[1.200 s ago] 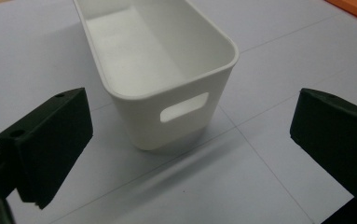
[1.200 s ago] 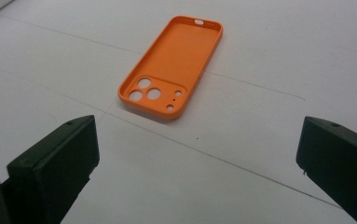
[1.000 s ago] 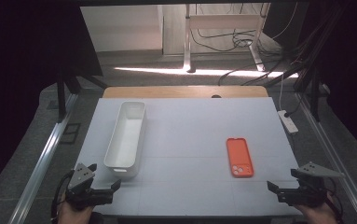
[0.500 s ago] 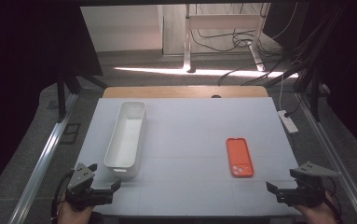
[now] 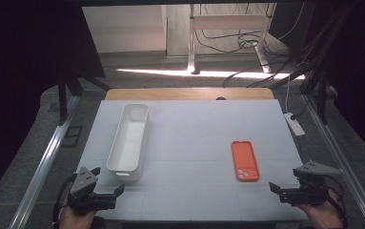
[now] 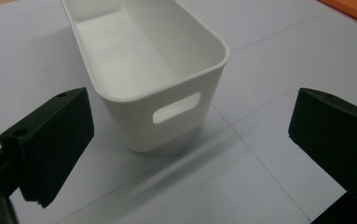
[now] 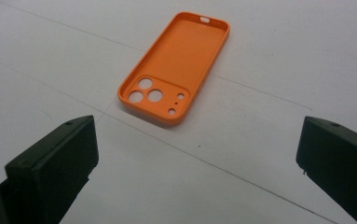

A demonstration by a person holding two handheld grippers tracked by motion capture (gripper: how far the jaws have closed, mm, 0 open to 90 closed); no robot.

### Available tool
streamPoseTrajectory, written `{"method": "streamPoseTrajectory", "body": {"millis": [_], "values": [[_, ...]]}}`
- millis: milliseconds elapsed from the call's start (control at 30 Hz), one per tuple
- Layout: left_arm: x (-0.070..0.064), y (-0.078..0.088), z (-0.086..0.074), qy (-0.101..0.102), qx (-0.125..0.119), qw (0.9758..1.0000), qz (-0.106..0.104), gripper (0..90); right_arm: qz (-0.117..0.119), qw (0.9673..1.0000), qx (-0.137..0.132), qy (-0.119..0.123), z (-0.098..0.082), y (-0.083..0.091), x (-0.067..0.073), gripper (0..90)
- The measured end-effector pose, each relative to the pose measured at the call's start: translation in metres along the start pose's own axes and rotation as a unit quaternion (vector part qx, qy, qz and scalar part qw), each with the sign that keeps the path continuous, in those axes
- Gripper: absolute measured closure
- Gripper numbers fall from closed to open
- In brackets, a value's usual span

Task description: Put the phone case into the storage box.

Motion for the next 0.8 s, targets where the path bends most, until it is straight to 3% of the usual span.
{"method": "streamPoseTrajectory", "body": {"millis": [800], "values": [[0.000, 0.000, 0.000, 0.000, 0.002, 1.0000, 0.000, 1.0, -0.004, 0.9999, 0.011, -0.001, 0.018, -0.015, -0.002, 0.0]]}}
Point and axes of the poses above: each handheld gripper's, and its own axes: y roughly backward along the jaws, z roughly out of its top, x roughly to its left, the point moved 4 cm from there along -y, roughly forward along the jaws, and after that the axes turned 13 degrees about -y, right-handed, at the moved point
